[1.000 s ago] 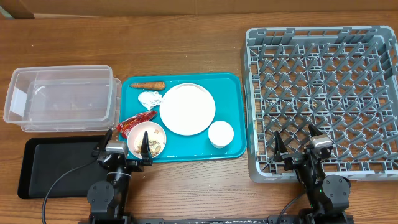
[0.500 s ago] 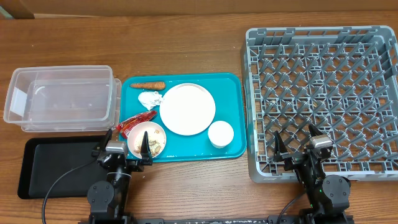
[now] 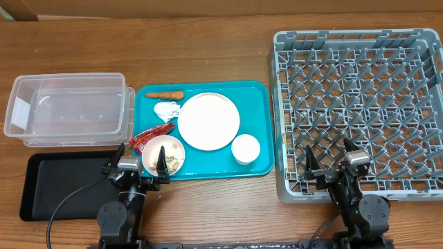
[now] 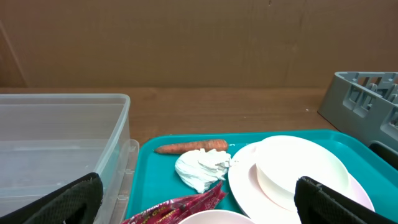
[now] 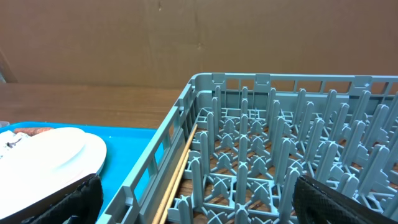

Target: Sort waste into correct bins and load items into the dishwasher

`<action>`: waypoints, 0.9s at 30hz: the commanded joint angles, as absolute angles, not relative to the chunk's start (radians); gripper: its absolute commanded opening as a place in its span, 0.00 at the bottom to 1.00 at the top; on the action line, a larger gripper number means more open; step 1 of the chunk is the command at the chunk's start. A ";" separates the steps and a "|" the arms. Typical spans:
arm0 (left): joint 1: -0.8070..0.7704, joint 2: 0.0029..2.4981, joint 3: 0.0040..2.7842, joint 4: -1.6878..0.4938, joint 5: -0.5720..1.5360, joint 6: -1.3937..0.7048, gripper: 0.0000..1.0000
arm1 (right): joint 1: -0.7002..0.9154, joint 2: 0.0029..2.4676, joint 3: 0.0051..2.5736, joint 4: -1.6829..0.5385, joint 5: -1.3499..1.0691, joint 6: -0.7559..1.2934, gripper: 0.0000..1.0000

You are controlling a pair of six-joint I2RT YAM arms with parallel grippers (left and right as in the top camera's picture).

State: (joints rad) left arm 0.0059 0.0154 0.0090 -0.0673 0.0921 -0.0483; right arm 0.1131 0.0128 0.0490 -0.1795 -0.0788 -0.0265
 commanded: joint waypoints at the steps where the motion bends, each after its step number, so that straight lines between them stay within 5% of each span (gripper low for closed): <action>1: -0.001 0.004 0.005 -0.071 0.090 -0.035 1.00 | 0.118 0.003 0.049 -0.171 -0.083 -0.030 1.00; 10: -0.001 0.005 0.039 -0.022 0.403 -0.163 1.00 | 0.118 0.003 0.049 -0.171 -0.083 -0.030 1.00; 19: -0.001 0.133 0.472 -0.487 0.409 -0.153 1.00 | 0.118 0.003 0.049 -0.171 -0.083 -0.030 1.00; 27: -0.001 0.704 1.066 -0.995 0.426 -0.154 1.00 | 0.118 0.003 0.049 -0.171 -0.083 -0.030 1.00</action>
